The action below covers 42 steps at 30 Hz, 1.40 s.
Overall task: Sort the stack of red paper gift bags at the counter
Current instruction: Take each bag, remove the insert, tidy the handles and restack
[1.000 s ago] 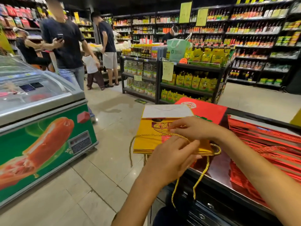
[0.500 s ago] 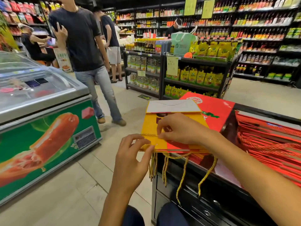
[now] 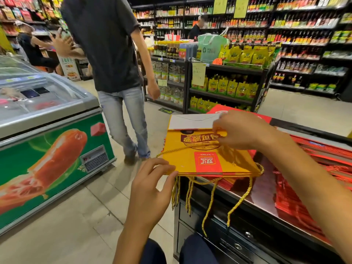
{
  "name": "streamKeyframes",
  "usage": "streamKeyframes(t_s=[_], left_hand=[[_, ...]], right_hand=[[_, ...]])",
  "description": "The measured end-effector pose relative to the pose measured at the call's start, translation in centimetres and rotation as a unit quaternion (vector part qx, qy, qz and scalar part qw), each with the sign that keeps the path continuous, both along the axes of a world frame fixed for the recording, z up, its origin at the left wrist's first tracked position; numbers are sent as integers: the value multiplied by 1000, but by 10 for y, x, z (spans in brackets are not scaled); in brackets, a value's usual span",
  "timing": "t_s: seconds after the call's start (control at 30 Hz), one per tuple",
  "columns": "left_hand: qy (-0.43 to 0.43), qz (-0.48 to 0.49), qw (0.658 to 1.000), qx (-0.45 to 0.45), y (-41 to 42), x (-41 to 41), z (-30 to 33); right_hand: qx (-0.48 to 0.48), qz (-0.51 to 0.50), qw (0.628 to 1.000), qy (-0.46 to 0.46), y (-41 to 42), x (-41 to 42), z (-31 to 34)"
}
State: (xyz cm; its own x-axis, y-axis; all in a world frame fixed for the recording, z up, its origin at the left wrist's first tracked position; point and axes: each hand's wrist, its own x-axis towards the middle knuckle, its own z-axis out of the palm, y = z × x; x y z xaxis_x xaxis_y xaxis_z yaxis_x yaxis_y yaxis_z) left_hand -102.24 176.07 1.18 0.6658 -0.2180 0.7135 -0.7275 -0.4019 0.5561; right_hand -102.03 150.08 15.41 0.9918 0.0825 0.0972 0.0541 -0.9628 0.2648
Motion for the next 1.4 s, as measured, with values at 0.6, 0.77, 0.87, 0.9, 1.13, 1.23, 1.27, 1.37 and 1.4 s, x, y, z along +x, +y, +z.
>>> streamKeyframes(t_s=[0.6, 0.77, 0.87, 0.9, 1.13, 1.23, 1.27, 1.37, 1.4], left_hand=[[7, -3, 1000, 10, -7, -9, -4], [0, 12, 1000, 9, -9, -10, -1], [-4, 6, 1000, 10, -8, -10, 0], [-5, 6, 1000, 12, -8, -10, 0], [-2, 17, 1000, 25, -7, -11, 4], [-1, 16, 999, 33, -5, -12, 4], [-1, 16, 999, 35, -5, -12, 4], [-7, 18, 999, 45, -5, -12, 2], [-9, 21, 998, 50, -5, -12, 1]], right_hand=[[113, 58, 989, 79, 14, 13, -18], [0, -73, 990, 121, -20, 4, -1], [-72, -96, 987, 109, -19, 3, 4], [-85, -80, 990, 82, -16, 4, 4], [219, 132, 965, 58, 49, 15, -23], [253, 144, 954, 77, 63, 27, -44], [275, 146, 948, 67, 64, 29, -47], [326, 162, 931, 42, 62, 27, -47], [330, 168, 928, 39, 59, 25, -45]])
